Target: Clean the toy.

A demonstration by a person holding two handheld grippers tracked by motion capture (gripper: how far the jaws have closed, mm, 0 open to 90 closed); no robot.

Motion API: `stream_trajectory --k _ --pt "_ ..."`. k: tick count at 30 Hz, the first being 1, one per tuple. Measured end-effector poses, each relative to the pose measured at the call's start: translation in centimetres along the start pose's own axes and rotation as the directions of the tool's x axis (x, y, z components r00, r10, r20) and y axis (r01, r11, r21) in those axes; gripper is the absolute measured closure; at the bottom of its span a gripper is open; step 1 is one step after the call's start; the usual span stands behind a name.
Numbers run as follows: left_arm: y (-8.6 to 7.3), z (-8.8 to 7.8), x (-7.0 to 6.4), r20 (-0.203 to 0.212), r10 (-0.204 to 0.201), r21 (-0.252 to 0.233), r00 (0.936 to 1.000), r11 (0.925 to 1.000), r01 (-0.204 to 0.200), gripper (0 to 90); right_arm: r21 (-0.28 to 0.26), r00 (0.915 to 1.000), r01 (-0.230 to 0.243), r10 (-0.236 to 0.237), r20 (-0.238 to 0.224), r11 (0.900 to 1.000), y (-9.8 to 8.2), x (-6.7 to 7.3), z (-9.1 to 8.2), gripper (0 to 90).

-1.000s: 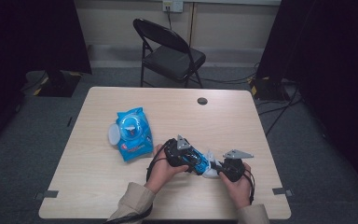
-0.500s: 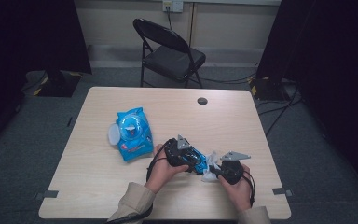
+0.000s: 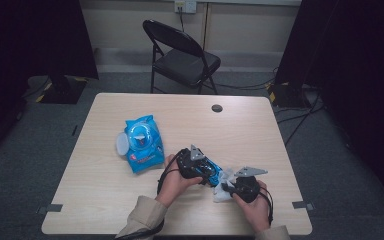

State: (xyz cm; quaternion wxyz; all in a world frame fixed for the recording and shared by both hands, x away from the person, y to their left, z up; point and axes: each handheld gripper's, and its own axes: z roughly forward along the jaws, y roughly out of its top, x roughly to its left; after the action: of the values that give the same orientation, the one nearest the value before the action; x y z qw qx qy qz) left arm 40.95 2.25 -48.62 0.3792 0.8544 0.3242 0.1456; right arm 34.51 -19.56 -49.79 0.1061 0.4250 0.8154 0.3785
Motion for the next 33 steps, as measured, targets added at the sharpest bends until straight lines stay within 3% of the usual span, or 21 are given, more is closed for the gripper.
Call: stream_trajectory --k 10,23,29,33 --pt "-0.1 0.0 -0.1 -0.003 -0.002 -0.004 1.0 1.0 0.002 12.6 0.005 0.9975 0.053 -0.053 -0.046 0.999 0.4 2.0 0.9 85.5" --pt "0.0 -0.1 -0.2 -0.004 -0.002 0.0 1.0 1.0 0.002 13.2 -0.014 0.9915 0.081 -0.082 -0.1 0.997 0.8 3.2 1.9 85.2" --pt "0.0 -0.1 -0.2 -0.004 -0.004 -0.002 1.0 1.0 0.004 13.2 -0.036 0.991 0.07 -0.073 -0.111 0.997 1.4 3.0 0.9 85.4" --pt "-0.1 0.0 -0.2 -0.004 -0.007 -0.007 1.0 1.0 0.007 13.2 -0.066 0.9954 0.042 -0.048 -0.083 0.997 1.9 2.2 -0.5 85.4"
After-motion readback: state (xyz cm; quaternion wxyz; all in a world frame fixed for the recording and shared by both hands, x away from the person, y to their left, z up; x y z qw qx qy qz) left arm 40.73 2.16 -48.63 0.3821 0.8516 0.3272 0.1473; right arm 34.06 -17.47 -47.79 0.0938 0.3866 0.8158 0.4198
